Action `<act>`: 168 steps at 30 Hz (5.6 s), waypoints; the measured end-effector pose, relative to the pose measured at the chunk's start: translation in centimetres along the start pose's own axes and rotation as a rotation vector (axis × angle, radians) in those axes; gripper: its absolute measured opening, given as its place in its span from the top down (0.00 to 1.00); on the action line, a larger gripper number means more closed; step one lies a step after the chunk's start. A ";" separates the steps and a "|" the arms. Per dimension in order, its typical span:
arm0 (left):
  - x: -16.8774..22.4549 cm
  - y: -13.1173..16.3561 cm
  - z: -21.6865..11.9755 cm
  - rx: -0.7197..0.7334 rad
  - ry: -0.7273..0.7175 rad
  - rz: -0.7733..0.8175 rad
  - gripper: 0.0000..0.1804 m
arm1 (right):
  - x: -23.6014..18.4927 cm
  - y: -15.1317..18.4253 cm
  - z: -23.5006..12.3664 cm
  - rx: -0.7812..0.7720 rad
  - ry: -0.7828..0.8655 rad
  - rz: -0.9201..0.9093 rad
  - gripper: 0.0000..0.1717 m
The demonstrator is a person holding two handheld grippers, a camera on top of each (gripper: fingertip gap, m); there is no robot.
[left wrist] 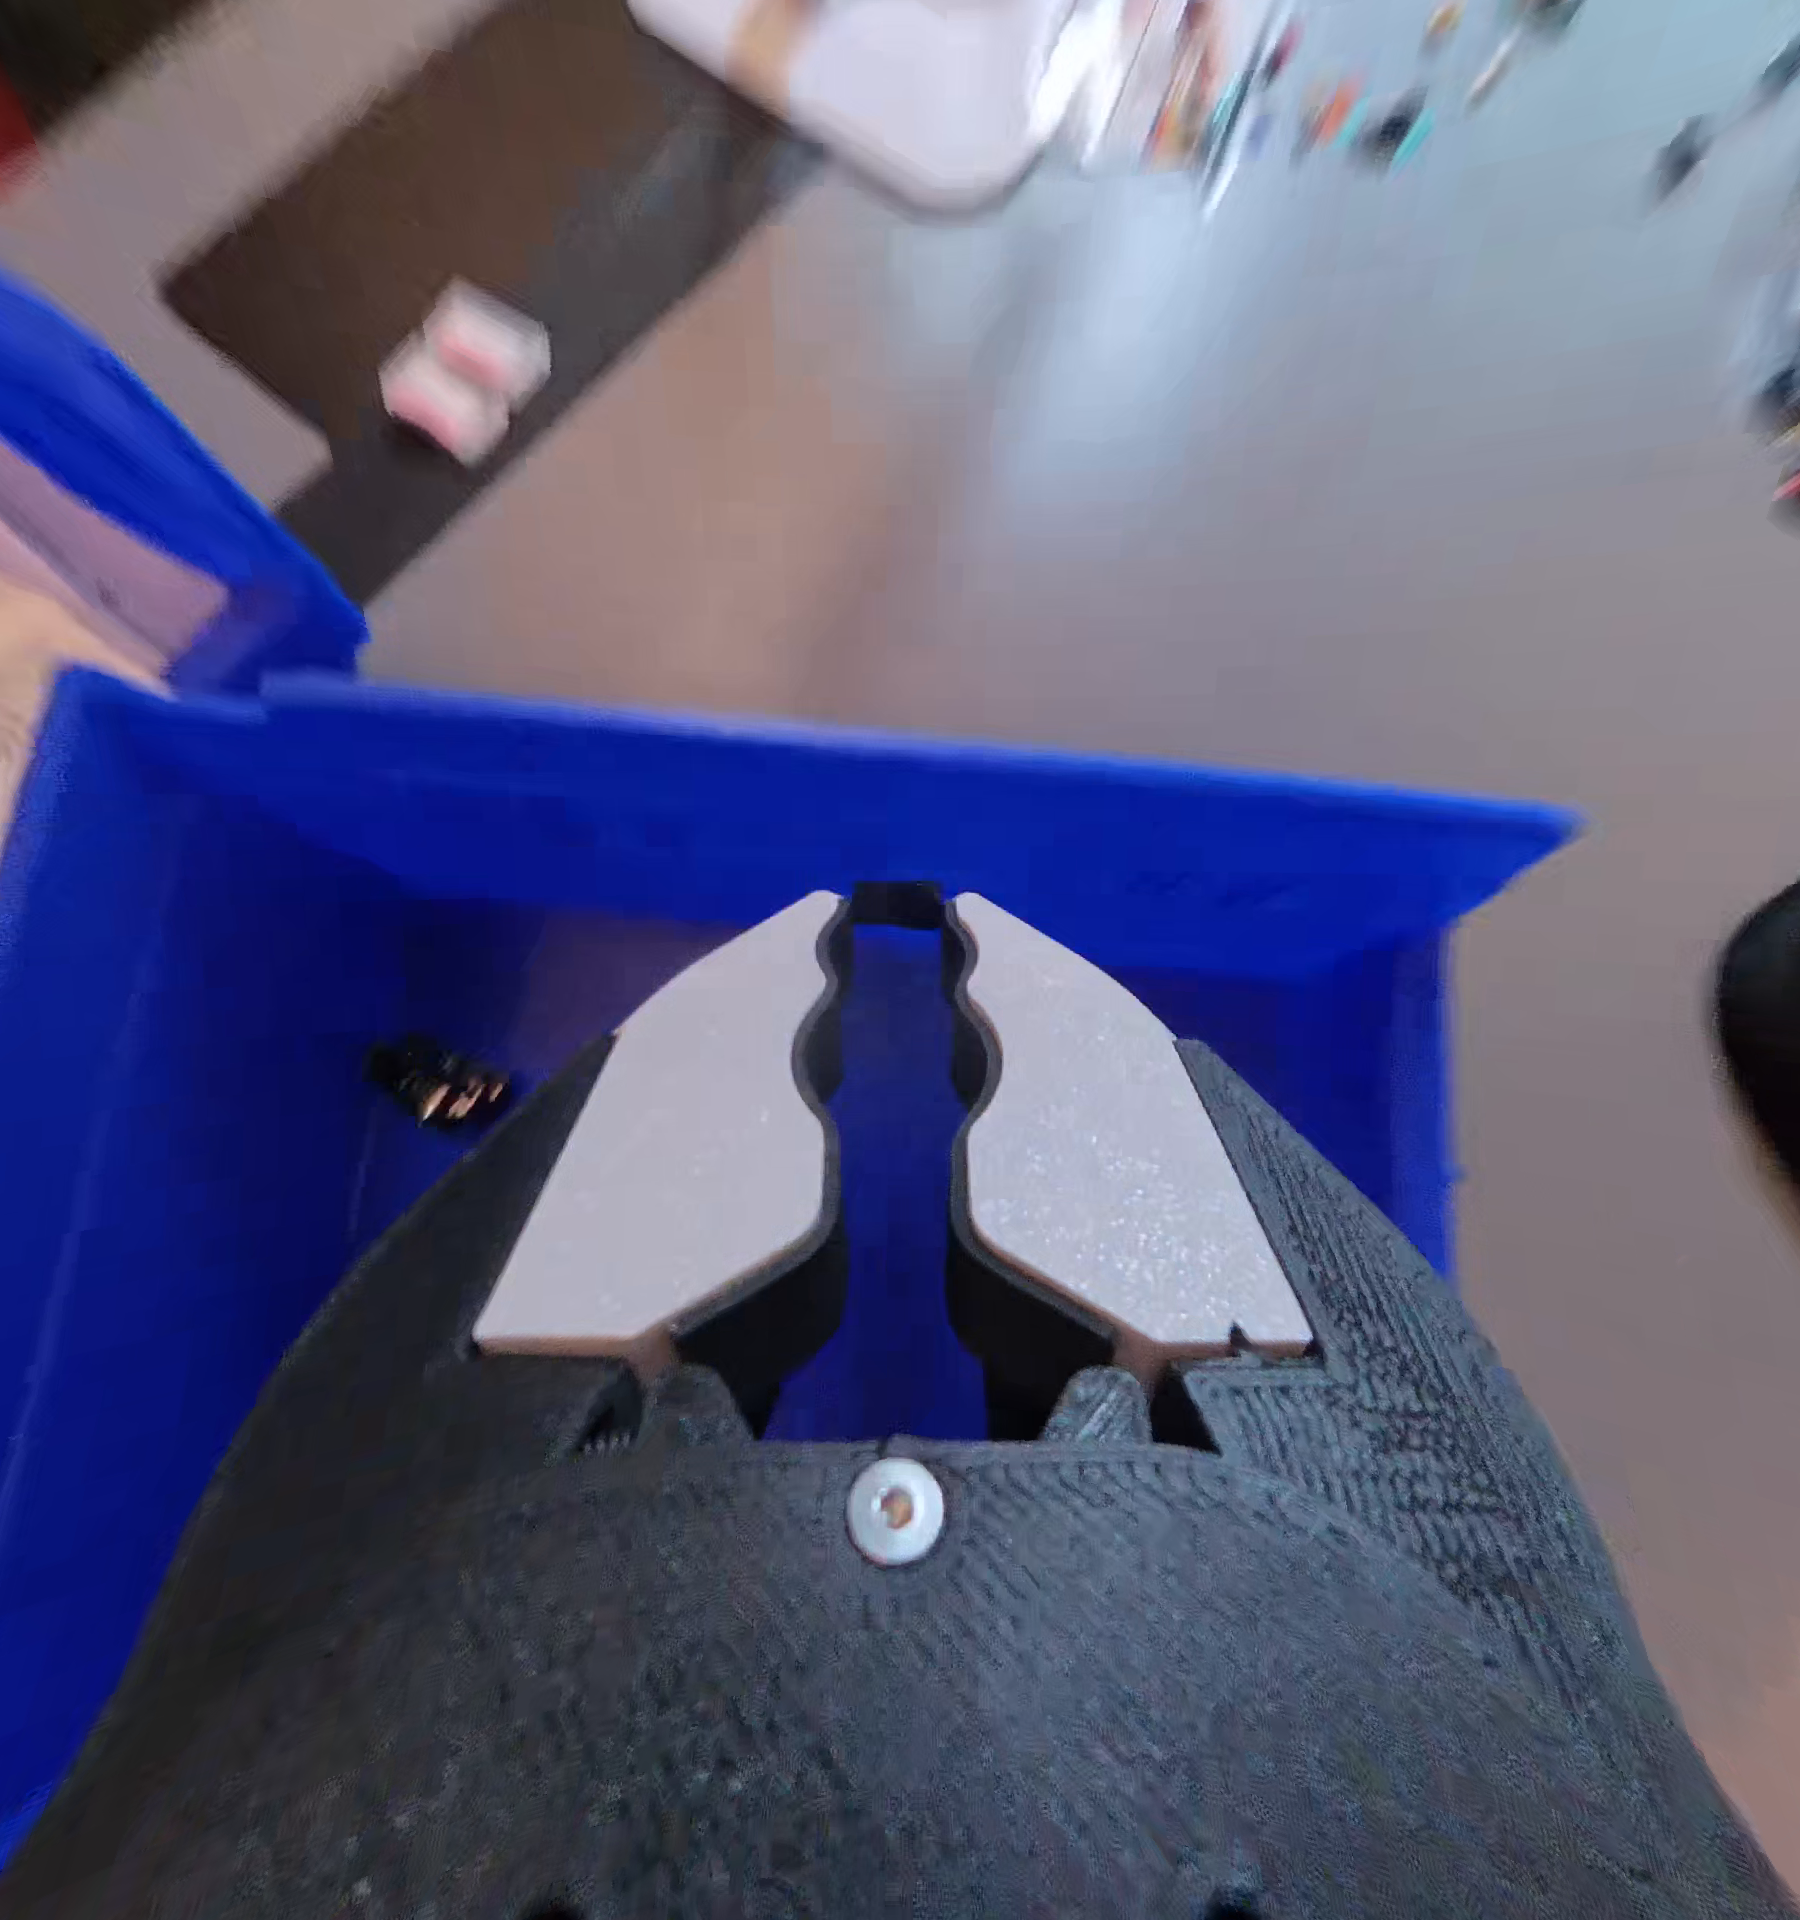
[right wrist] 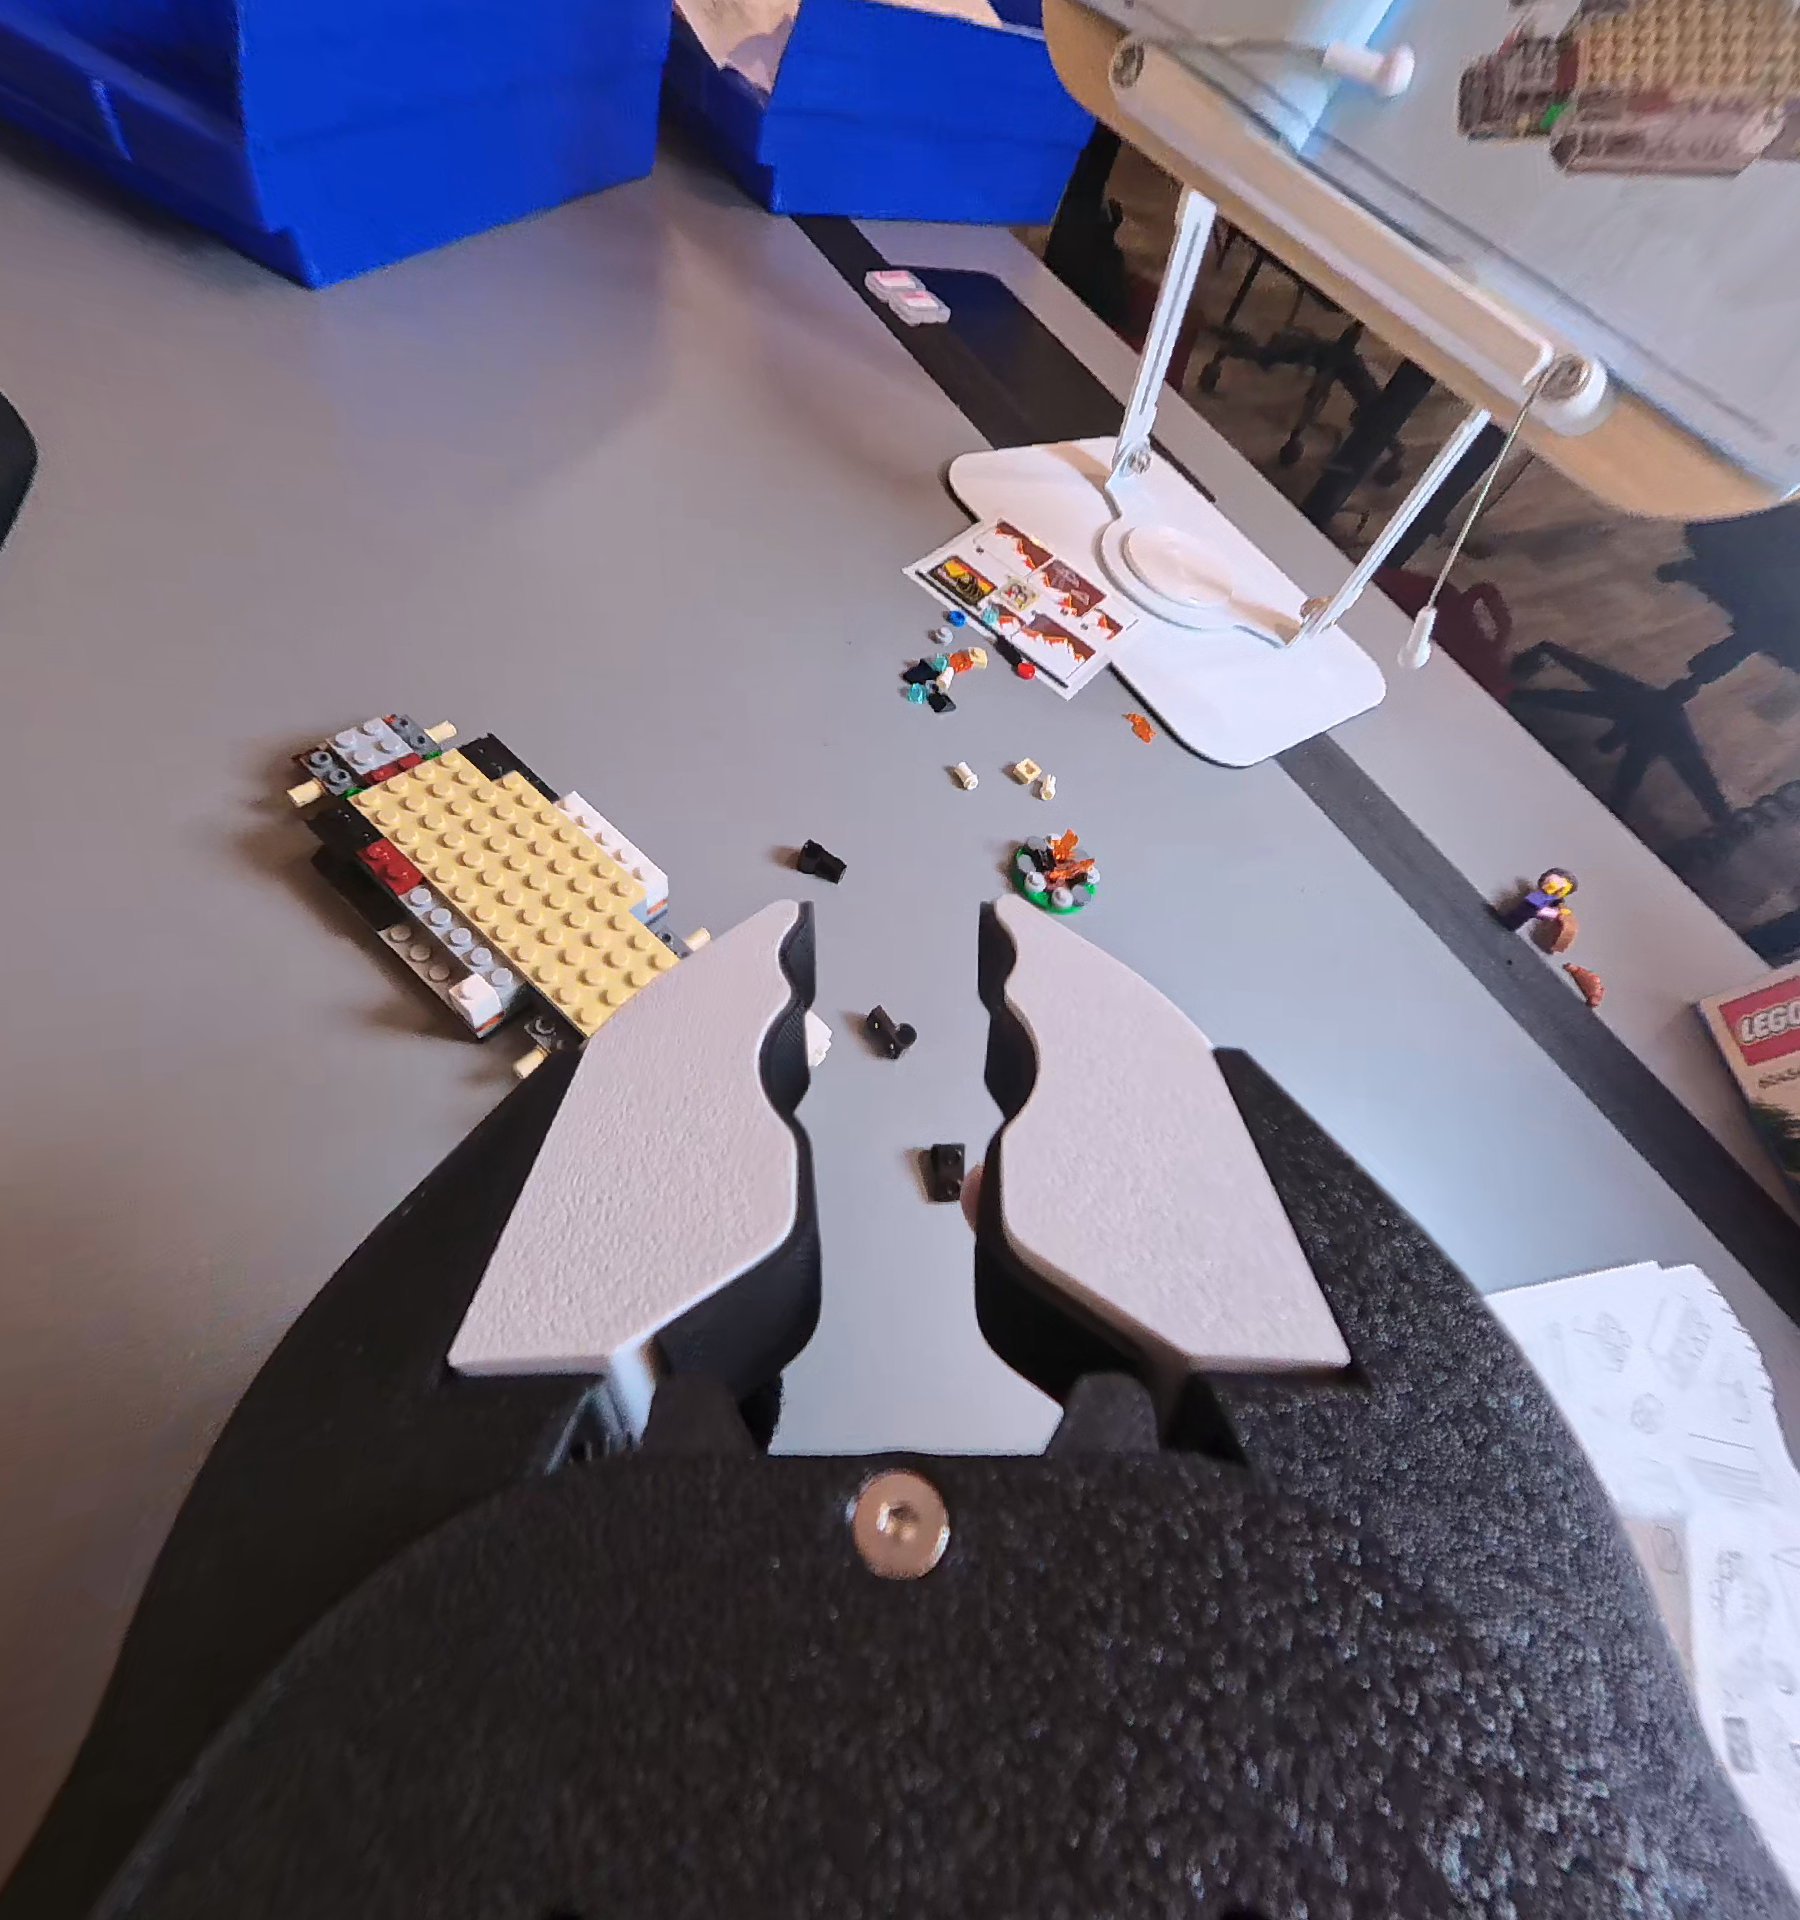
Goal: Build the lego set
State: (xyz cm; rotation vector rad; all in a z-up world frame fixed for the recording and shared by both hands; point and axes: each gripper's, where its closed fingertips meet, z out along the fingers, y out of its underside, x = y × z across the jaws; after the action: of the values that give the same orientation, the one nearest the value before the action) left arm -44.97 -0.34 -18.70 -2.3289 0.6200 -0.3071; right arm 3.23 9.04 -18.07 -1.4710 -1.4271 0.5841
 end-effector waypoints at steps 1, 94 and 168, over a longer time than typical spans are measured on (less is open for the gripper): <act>1.8 -2.0 -1.3 0.103 0.029 -0.004 0.91 | -0.2 -0.6 -0.2 0.024 -0.003 -0.012 0.83; 30.7 -6.9 19.0 0.169 0.285 0.233 0.68 | -2.6 7.2 1.7 -0.429 -0.479 -0.195 0.80; 35.2 -5.1 19.0 0.139 0.413 0.411 0.74 | -10.4 7.6 2.2 -0.481 -0.463 -0.171 0.86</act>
State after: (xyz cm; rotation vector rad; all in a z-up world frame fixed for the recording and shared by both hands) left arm -5.76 -4.27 -27.46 -1.9557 1.2146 -0.6196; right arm 2.93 1.08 -28.47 -1.6183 -2.1484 0.5141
